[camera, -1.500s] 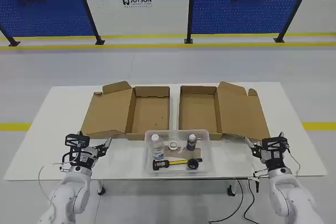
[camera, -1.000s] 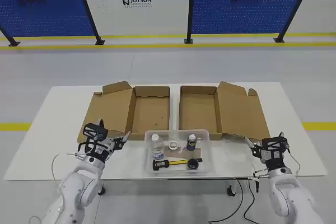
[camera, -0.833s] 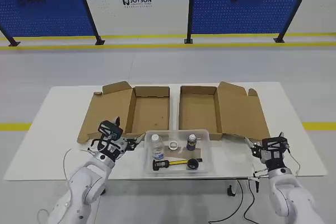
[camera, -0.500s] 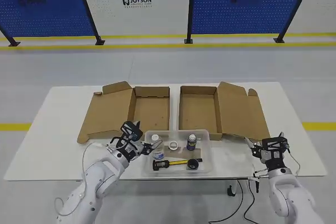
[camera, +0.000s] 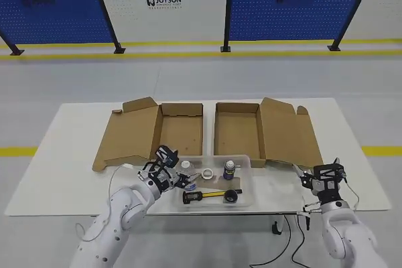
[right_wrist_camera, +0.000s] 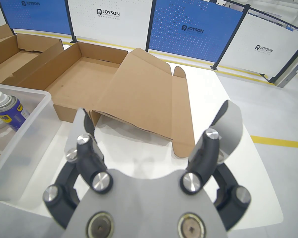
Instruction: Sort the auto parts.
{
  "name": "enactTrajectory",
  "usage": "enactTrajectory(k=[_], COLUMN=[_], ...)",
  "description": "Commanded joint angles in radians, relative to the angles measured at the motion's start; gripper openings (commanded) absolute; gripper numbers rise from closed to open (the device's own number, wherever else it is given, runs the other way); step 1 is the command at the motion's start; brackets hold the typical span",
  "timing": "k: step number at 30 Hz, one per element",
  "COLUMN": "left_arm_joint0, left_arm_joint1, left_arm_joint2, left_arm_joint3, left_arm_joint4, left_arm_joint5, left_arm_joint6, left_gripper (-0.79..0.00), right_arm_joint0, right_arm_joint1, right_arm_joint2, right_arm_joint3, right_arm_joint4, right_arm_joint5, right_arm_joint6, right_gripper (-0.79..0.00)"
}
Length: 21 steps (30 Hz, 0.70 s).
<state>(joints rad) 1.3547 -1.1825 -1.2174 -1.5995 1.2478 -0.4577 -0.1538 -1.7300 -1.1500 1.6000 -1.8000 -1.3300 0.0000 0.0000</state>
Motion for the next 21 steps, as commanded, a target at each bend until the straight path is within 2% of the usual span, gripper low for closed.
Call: enactTrajectory(k=[1, 11, 21], left_arm_joint0=[-0.002, -0.001, -0.039], left_arm_joint1=[0.000, 0.003, -0.002], left_arm_joint2=[0.006, 0.026, 0.064], left_arm_joint3=[0.004, 0.023, 0.104], left_arm_joint4=[0.009, 0.023, 0.057], left_arm_joint5=[-0.013, -0.057, -0.060], left_arm_joint6=[0.007, 0.029, 0.035], left_gripper=[0.000, 0.000, 0.000], right_arm_joint0=[0.000, 0.000, 0.000], right_arm_joint1=[0.000, 0.000, 0.000], right_arm_joint2=[0.000, 0.000, 0.000], right_arm_joint3=[0.000, 0.000, 0.000], right_arm_joint4=[0.000, 0.000, 0.000], right_arm_joint5=[0.000, 0.000, 0.000], right_arm_joint6=[0.000, 0.000, 0.000], right_gripper=[0.000, 0.000, 0.000])
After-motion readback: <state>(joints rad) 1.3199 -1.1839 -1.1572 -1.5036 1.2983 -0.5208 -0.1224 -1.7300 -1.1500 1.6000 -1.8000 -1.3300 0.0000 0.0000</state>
